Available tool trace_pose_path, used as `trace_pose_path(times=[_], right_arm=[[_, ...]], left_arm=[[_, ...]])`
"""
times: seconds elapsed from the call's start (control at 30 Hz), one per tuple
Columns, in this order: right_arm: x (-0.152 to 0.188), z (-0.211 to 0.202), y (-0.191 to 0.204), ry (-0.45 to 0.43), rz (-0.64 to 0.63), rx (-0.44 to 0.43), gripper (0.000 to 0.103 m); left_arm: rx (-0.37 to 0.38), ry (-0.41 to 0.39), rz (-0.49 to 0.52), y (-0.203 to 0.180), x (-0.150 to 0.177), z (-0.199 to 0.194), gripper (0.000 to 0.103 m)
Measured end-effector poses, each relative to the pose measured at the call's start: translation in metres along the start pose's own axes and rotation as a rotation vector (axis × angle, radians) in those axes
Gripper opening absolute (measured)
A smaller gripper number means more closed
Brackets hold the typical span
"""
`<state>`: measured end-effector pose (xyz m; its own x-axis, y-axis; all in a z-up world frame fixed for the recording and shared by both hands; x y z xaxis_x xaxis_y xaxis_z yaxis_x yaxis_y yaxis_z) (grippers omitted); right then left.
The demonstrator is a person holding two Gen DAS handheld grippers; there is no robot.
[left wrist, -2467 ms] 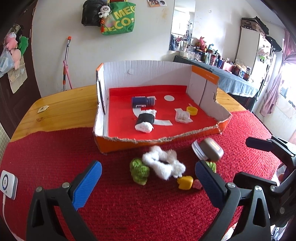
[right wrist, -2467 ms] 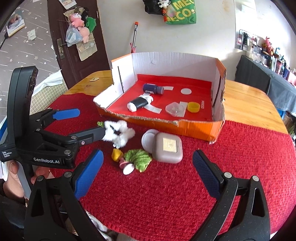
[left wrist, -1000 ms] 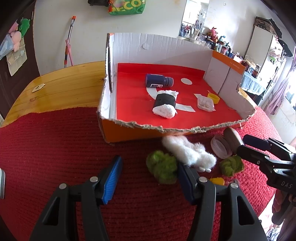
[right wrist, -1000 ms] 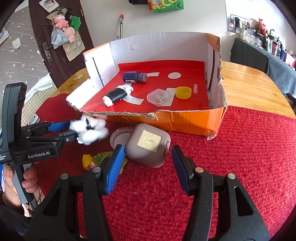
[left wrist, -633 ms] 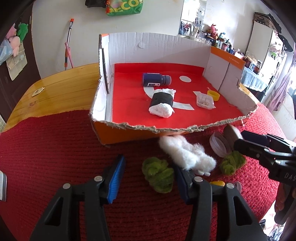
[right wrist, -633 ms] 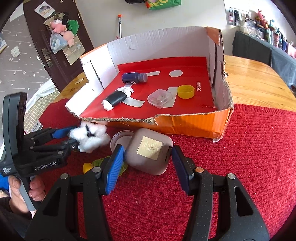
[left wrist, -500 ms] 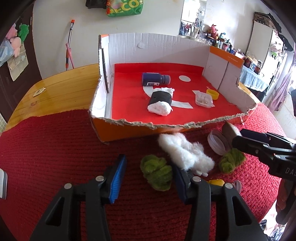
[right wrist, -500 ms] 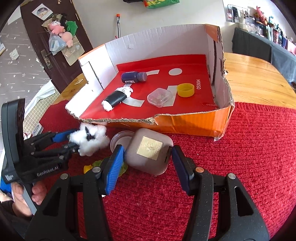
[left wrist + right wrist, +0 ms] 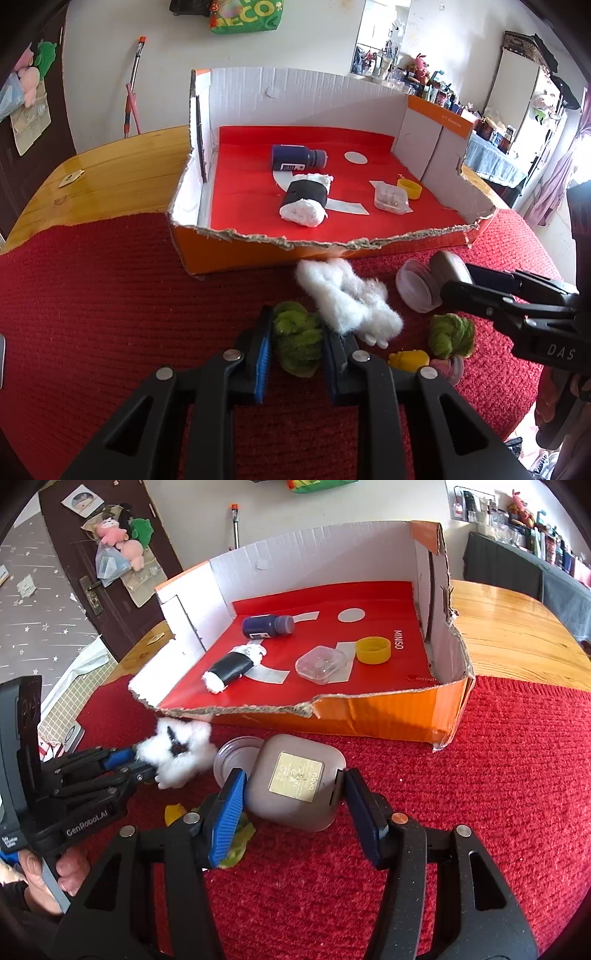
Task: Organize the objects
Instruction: 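Grasp the green knitted plush with the left tool while the right tool grasps the grey square case, then lift and carry the green plush and grey case into the cardboard box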
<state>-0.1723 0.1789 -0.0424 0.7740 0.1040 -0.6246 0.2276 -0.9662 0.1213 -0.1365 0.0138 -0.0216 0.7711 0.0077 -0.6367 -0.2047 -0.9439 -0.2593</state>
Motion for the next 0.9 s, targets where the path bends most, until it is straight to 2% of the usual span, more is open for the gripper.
trace_pose_path(times=[0.4, 0.9], right_arm=[[0.015, -0.018, 0.010, -0.022, -0.011, -0.042, 0.053], [0.018, -0.045, 0.023, -0.072, -0.022, -0.078, 0.053]], left_arm=[[0.014, -0.007, -0.024, 0.001, 0.004, -0.009, 0.024], [0.034, -0.051, 0.003, -0.013, 0.002, -0.029, 0.024]])
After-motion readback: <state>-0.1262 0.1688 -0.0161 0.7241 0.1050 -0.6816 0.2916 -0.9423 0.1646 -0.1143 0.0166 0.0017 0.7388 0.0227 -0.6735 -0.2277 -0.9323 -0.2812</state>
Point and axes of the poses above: each gripper's, at about its wrist camera, not at the fingertips, and z roughly the way its jaws point, y to its left, x to its underside, the point moved 5 cm from there along z, roughly the way its jaws point, and after that the axes turned 10 degrees about x, right-handed, at the moved point
